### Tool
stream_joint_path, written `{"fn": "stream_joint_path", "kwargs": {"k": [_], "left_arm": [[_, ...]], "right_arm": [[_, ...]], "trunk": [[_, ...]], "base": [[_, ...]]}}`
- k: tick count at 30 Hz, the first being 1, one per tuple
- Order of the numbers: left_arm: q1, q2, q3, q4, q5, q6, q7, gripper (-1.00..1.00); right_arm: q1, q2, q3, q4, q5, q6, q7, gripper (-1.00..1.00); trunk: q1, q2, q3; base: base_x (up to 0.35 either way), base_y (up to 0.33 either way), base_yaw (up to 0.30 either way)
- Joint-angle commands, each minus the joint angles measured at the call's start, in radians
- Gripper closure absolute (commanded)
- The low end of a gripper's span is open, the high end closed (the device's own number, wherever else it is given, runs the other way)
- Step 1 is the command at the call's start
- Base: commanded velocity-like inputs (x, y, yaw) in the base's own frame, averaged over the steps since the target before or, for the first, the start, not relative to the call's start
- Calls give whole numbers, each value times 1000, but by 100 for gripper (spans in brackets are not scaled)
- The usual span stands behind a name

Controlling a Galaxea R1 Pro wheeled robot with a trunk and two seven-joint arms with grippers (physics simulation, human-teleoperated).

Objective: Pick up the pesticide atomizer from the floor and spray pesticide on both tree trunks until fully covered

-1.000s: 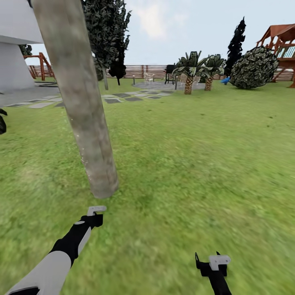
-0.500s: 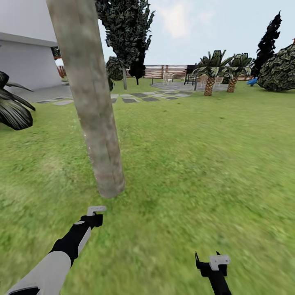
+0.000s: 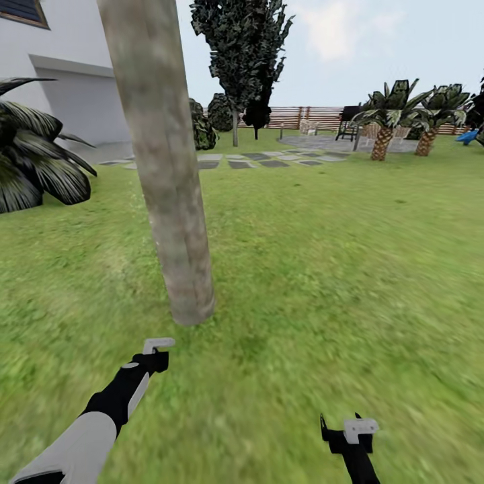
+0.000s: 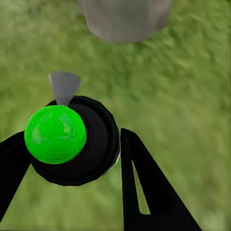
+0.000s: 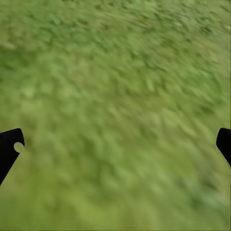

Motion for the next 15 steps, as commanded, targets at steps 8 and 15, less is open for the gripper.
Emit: {"fn": "stream_joint_path", "kwargs": {"k": [8,15], "left_arm": [[0,-1,0,0,0,0,0,100],[0,-1,0,0,0,1,0,100]], "right_arm": [[0,0,0,0,0,0,0,-100],[0,0,0,0,0,0,0,-100]], "trunk": [[0,0,0],[0,0,0]], "base": [[110,-269,276],[23,-272,276]]}}
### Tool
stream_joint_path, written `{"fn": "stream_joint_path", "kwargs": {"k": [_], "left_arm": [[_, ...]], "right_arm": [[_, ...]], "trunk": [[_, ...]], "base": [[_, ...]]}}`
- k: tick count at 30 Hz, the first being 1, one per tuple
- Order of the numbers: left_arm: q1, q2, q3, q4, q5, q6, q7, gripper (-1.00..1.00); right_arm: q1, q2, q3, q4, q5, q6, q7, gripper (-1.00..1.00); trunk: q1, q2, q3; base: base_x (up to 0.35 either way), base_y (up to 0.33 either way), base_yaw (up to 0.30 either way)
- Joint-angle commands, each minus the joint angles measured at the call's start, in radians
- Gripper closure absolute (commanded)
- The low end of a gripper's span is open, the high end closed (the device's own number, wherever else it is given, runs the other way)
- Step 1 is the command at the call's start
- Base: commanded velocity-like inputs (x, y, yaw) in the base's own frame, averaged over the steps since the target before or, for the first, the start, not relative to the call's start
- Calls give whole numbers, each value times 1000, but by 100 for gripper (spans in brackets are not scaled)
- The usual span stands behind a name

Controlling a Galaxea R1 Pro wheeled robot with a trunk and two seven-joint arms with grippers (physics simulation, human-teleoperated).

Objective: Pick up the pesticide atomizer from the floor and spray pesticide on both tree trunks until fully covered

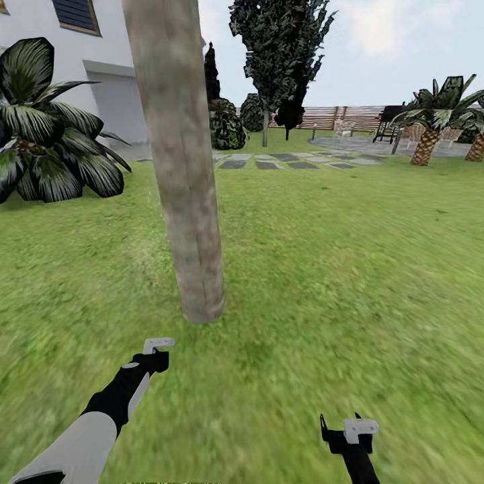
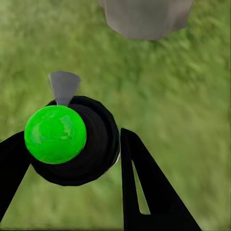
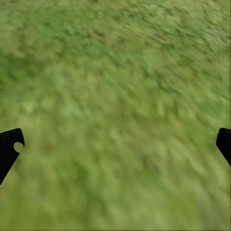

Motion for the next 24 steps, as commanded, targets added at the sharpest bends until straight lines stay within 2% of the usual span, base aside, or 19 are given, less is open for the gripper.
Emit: {"fn": "stream_joint_path", "kwargs": {"k": [1,4,8,10,14,16,18,19,21,24], "left_arm": [[0,0,0,0,0,0,0,100],[0,0,0,0,0,0,0,100],[0,3,0,0,2,-1,-1,100],[-2,-2,-4,-3,2,1,-5,100],[-28,-25,-35,-4,2,15,-5,100],[-69,-55,-61,-2,-4,18,-5,100],[-101,-63,-80,-2,-7,36,-4,100],[-136,-67,-89,-1,-8,75,-3,100],[-193,-70,-95,-1,-5,140,-8,100],[-234,-97,-96,-2,-5,155,-16,100]], "right_arm": [[0,0,0,0,0,0,0,-100],[0,0,0,0,0,0,0,-100],[0,0,0,0,0,0,0,-100],[0,0,0,0,0,0,0,-100],[0,0,0,0,0,0,1,-100],[0,-1,-1,-1,0,0,2,-100],[0,-1,-1,-1,1,-1,1,-100],[0,-2,-1,-1,1,-1,0,-100],[0,-6,-1,-1,1,-3,-1,-100],[0,-8,-2,0,1,-3,-2,-100]], "trunk": [[0,0,0],[0,0,0],[0,0,0],[0,0,0],[0,0,0],[0,0,0],[0,0,0],[0,0,0],[0,0,0],[0,0,0]], "base": [[1,-273,276],[0,-273,258],[0,-89,60],[0,-12,8],[0,-1,1],[0,0,0],[0,0,0],[0,0,0],[0,0,0],[0,0,0]]}}
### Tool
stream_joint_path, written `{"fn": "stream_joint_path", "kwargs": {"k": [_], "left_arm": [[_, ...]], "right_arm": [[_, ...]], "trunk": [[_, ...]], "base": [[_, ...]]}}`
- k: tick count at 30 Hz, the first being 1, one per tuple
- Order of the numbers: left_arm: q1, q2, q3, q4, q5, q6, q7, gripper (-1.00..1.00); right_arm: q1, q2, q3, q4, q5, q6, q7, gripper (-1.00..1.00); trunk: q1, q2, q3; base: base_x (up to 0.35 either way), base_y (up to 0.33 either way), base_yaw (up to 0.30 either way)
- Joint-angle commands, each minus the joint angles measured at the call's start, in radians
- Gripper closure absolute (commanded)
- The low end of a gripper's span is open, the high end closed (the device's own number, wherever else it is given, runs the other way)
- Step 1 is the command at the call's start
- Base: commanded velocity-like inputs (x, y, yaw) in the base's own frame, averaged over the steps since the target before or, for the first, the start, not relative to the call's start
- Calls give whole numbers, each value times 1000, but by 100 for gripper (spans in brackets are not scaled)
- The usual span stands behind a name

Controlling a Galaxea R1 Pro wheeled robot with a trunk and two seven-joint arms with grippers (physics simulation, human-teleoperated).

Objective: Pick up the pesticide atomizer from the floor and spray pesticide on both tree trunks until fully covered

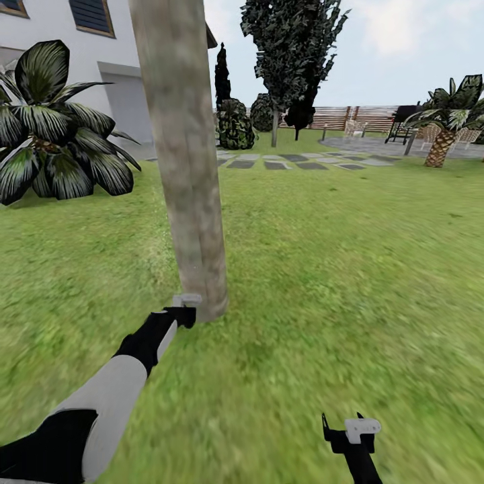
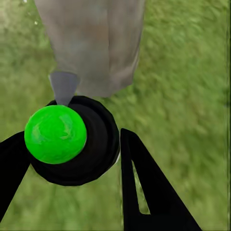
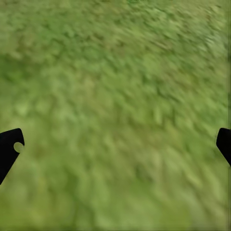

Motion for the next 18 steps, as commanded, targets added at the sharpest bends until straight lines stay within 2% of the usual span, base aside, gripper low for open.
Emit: {"fn": "stream_joint_path", "kwargs": {"k": [1,2,4,7,8,11,13,14,15,17,18], "left_arm": [[-6,-8,-1,0,-3,1,0,100],[-9,-9,-1,-1,-5,2,0,100],[-11,5,-2,-2,-8,2,-1,100],[-10,72,0,-2,-2,4,-4,100],[-9,75,-1,-2,-2,3,-3,100],[-7,63,-1,-3,-2,1,-3,100],[-5,8,-2,-3,-4,0,-3,100],[-5,-3,-3,-3,-4,0,-3,100],[-6,-21,-18,-3,-4,1,-3,100],[-8,-31,-57,-3,-3,2,-2,100],[-8,-27,-69,-3,-3,3,-2,100]], "right_arm": [[0,-1,0,0,0,0,-1,-100],[0,-3,0,0,-1,1,-1,-100],[0,-3,0,0,-1,1,-1,-100],[0,-3,0,0,-1,1,-1,-100],[0,-3,0,1,-1,1,-1,-100],[0,-3,0,1,0,1,-1,-100],[0,-3,0,2,0,1,-1,-100],[0,-3,0,2,0,1,-1,-100],[1,-3,0,2,0,1,-1,-100],[1,-3,0,2,0,1,-1,-100],[1,-3,0,2,0,1,-1,-100]], "trunk": [[0,0,0],[0,0,0],[0,0,0],[0,0,0],[0,0,0],[0,0,0],[0,0,0],[0,0,0],[0,0,0],[0,0,0],[0,0,0]], "base": [[0,0,0],[0,0,-56],[0,0,-167],[0,0,-178],[0,0,-41],[0,0,-13],[0,0,-1],[0,0,0],[0,0,0],[0,0,0],[0,0,0]]}}
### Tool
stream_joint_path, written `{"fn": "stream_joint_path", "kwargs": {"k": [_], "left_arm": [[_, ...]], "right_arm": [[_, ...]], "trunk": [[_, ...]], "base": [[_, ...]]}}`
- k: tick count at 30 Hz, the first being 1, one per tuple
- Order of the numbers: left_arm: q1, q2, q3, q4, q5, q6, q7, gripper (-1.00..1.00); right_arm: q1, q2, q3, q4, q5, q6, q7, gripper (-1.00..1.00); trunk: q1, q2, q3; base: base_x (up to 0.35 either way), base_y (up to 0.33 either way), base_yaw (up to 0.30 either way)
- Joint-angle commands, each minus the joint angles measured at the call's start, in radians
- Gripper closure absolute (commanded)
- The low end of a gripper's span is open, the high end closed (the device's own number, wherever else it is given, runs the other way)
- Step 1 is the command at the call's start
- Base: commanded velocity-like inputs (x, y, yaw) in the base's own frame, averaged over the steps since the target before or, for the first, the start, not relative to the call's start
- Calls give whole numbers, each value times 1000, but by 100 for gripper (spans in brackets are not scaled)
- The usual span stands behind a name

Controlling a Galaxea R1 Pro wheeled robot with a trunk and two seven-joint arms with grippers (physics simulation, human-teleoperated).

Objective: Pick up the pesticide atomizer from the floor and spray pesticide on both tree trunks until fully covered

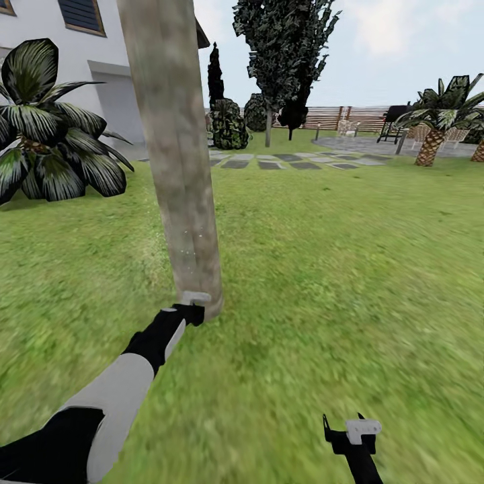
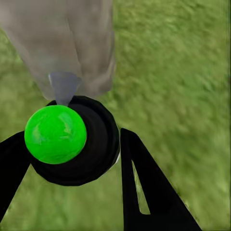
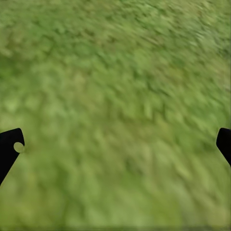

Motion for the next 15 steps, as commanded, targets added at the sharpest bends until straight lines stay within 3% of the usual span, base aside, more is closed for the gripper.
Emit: {"fn": "stream_joint_path", "kwargs": {"k": [1,3,4,6,9,13,15], "left_arm": [[-1,3,-3,0,-1,0,0,100],[-1,32,-3,1,-2,1,-1,100],[-3,117,4,1,6,0,3,100],[-3,137,5,0,8,-2,7,100],[6,129,5,-28,10,-3,11,100],[9,88,1,-46,8,-3,12,100],[4,66,-2,-49,5,-2,13,100]], "right_arm": [[0,0,0,0,0,0,0,-100],[0,0,0,10,0,0,-1,-100],[0,1,0,32,-1,0,-1,-100],[0,1,0,34,-1,0,-1,-100],[0,2,0,35,-1,1,-2,-100],[0,2,0,37,-1,0,-2,-100],[0,2,0,37,-1,0,-2,-100]], "trunk": [[0,0,0],[0,0,0],[0,0,0],[0,0,0],[0,0,0],[0,0,0],[0,0,0]], "base": [[0,0,0],[0,0,0],[0,0,0],[0,0,0],[0,0,0],[14,0,0],[265,0,0]]}}
